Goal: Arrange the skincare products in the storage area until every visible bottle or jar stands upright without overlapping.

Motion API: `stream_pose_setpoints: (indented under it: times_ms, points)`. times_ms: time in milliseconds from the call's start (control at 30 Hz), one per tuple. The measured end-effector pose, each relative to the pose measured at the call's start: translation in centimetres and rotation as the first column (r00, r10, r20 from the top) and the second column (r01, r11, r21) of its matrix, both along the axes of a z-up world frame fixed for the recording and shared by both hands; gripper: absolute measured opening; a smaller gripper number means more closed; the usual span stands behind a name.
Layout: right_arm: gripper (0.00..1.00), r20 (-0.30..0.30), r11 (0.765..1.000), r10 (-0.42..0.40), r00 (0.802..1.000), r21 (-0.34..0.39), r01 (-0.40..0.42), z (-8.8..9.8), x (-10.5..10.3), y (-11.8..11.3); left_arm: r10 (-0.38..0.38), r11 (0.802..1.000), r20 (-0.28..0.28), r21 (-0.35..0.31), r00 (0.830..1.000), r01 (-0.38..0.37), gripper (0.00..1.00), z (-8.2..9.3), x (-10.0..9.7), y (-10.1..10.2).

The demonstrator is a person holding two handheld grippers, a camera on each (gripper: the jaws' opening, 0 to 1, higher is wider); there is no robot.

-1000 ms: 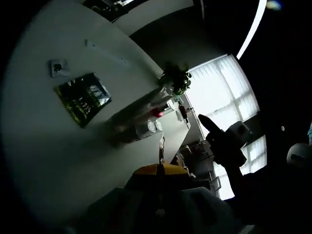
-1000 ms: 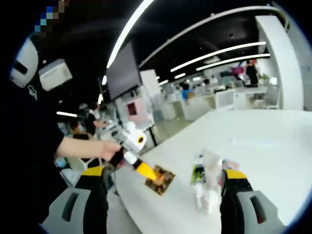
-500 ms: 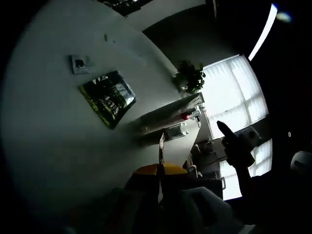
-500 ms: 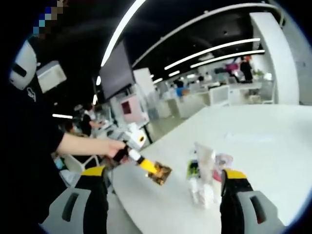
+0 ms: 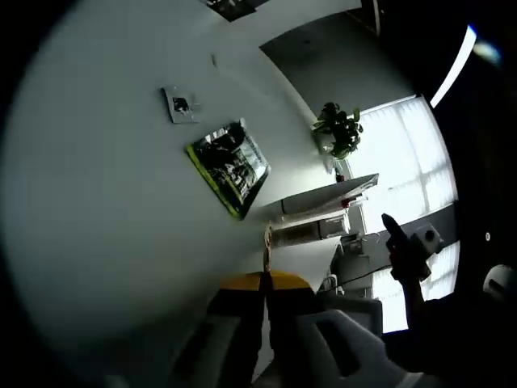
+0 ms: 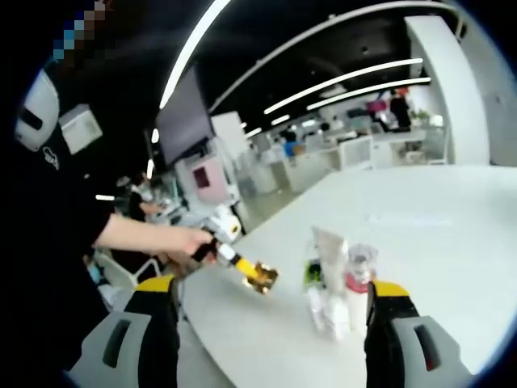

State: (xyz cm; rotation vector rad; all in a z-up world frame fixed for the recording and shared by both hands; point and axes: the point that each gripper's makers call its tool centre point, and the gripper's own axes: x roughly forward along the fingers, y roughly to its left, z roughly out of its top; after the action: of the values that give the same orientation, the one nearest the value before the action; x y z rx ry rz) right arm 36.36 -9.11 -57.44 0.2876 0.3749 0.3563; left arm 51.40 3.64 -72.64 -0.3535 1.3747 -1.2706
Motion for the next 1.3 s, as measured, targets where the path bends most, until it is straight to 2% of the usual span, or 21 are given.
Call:
stream_pose_setpoints:
  times_ms: [167, 267, 367, 500, 700, 833, 1000, 1067, 1300]
  points:
    - [0.99, -0.016, 1.0, -0.01, 1.0, -0.004, 0.009, -0.6, -0.1, -0.5, -0.003, 1.0, -0.011, 0.026, 1.0, 0.003, 0.01, -1.2, 0.6, 0.0]
    - [0.99, -0.018, 0.999, -0.026, 0.999, -0.039, 0.025, -0.8, 0.0, -1.1, -0.002, 1.0, -0.028, 0.03, 1.0, 0.003, 0.01, -1.8, 1.2, 0.0]
    - [0.99, -0.017, 0.999, -0.044, 0.999, -0.025, 0.043, -0.8, 0.0, -1.7, -0.001, 0.999, -0.04, 0.049, 0.999, 0.003, 0.01, -2.6, 1.9, 0.2]
    - [0.99, -0.046, 0.998, -0.043, 0.998, -0.039, 0.041, -1.6, 0.0, -1.9, -0.007, 0.997, -0.057, 0.074, 0.998, 0.011, 0.01, -3.4, 2.8, 0.2]
    - [0.99, -0.035, 0.996, -0.084, 0.996, -0.026, 0.083, -1.6, 0.4, -2.8, -0.026, 0.993, -0.076, 0.114, 0.997, 0.034, 0.01, -4.7, 3.9, -0.1]
    - [0.99, -0.059, 0.997, -0.074, 0.996, -0.039, 0.072, -2.2, 0.3, -2.7, -0.013, 0.993, -0.087, 0.113, 0.996, 0.022, 0.01, -4.8, 4.5, -0.1]
    - [0.99, -0.06, 0.996, -0.086, 0.994, -0.025, 0.085, -2.5, 0.5, -2.9, -0.012, 0.993, -0.097, 0.12, 0.995, 0.023, 0.01, -5.2, 4.9, 0.2]
    - [0.99, -0.064, 0.996, -0.082, 0.995, -0.029, 0.08, -2.6, 0.6, -2.8, -0.021, 0.995, -0.105, 0.095, 0.994, 0.031, 0.01, -5.1, 4.9, 0.2]
    - [0.99, -0.068, 0.997, -0.078, 0.995, -0.029, 0.076, -2.6, 0.8, -2.6, -0.026, 0.995, -0.116, 0.094, 0.993, 0.037, 0.01, -5.4, 5.0, 0.4]
